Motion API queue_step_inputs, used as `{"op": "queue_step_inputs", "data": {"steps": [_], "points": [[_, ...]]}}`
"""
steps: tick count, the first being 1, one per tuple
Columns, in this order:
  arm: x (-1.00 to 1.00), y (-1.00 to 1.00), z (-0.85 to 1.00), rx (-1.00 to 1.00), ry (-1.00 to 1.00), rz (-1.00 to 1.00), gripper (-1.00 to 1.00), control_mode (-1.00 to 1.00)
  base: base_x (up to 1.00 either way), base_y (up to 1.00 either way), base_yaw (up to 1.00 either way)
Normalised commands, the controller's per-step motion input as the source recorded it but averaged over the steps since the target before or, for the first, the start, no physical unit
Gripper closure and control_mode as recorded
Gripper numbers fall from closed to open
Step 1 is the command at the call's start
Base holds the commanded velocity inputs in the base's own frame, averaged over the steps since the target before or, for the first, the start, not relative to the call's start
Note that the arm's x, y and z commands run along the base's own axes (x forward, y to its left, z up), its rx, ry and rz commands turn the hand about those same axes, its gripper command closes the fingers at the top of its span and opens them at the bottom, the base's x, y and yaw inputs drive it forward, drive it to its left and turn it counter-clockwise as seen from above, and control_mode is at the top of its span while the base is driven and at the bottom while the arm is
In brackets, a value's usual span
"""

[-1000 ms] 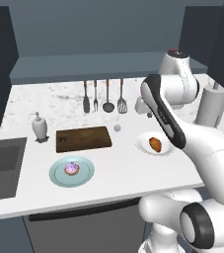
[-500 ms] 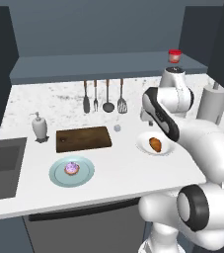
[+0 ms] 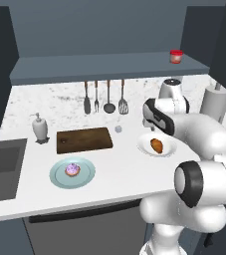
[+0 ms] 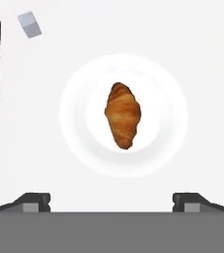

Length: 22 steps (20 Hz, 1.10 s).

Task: From the different types of pastries on the counter, select a croissant and place it on the cutting board. Then retrieve a jar of jam from the cabinet and place it alongside the croissant on the cutting board.

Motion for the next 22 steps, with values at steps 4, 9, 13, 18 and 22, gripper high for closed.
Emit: {"op": "queue_step_inputs", "data": {"steps": [4,9,13,18,22], "points": [[0.19,-0.22,-0.62,-0.16,0.00,0.00,-1.00,-1.00,0.00,0.00,0.00],[0.71,-0.27,-0.48,0.01,0.00,0.00,-1.00,-1.00,0.00,0.00,0.00],[0.60,-0.24,-0.25,0.13,0.00,0.01,-1.00,-1.00,0.00,0.00,0.00],[0.00,0.00,-0.13,0.00,0.04,0.00,-1.00,-1.00,0.00,0.00,0.00],[0.00,0.00,-0.31,0.00,0.06,0.00,-1.00,-1.00,0.00,0.00,0.00]]}}
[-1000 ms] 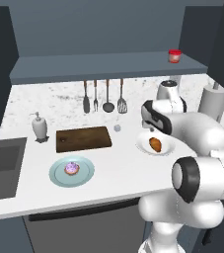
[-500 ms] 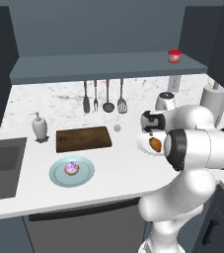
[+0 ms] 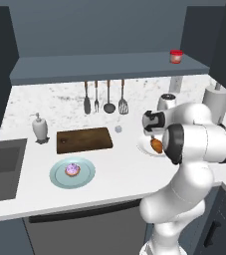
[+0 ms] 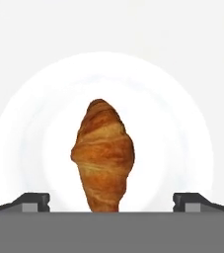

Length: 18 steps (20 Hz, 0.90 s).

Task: From the different types of pastries on the counter, select a croissant and place it on the cutting board. Then retrieve a jar of jam from the cabinet and place it alongside the croissant on the cutting board.

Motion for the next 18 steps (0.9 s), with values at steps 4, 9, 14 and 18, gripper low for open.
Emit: {"op": "queue_step_inputs", "data": {"steps": [4,9,14,18], "points": [[0.00,0.00,-0.44,0.00,0.03,0.00,-1.00,-1.00,0.00,0.00,0.00],[0.00,0.00,-0.48,0.00,0.02,0.00,-1.00,-1.00,0.00,0.00,0.00],[0.00,0.00,-0.24,0.00,0.01,0.00,-1.00,-1.00,0.00,0.00,0.00],[0.02,0.00,-0.19,0.00,0.02,0.00,-1.00,-1.00,0.00,0.00,0.00]]}}
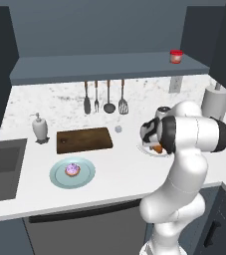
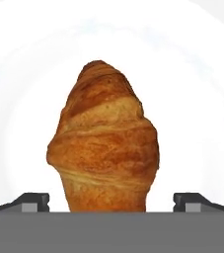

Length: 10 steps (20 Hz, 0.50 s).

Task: From the different types of pastries on the counter, select a croissant and place it on the cutting board. Then retrieve a jar of jam from the cabinet and place it alongside the croissant on the cutting board.

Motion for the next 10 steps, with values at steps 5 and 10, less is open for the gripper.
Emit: {"op": "queue_step_inputs", "data": {"steps": [5,10], "points": [[0.01,0.00,-0.14,0.00,0.01,0.00,1.00,-1.00,0.00,0.00,0.00],[0.00,0.05,0.05,-0.01,0.00,0.01,1.00,-1.00,0.00,0.00,0.00]]}}
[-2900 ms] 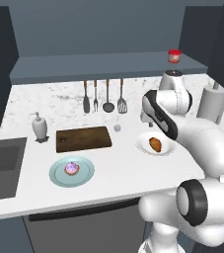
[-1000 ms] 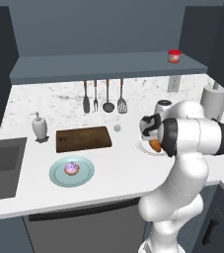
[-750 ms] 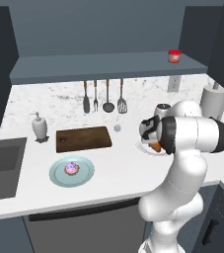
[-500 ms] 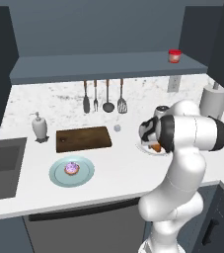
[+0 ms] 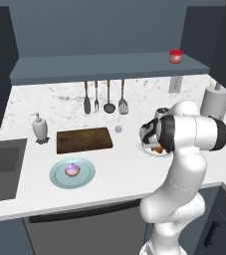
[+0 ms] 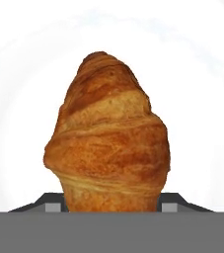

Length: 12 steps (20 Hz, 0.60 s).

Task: From the different types of pastries on the counter, select a croissant and place it on the cutting board. Then retrieve a jar of jam from the cabinet and place it alongside the croissant on the cutting board.

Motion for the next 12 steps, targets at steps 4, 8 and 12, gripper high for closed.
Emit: {"op": "queue_step_inputs", "data": {"steps": [4,8,12], "points": [[0.00,0.62,0.73,-0.10,0.00,0.06,1.00,-1.00,0.00,0.00,0.00],[0.00,0.70,0.89,-0.10,0.00,0.00,1.00,-1.00,0.00,0.00,0.00],[0.09,0.68,0.79,0.01,0.03,0.09,1.00,-1.00,0.00,0.00,0.00]]}}
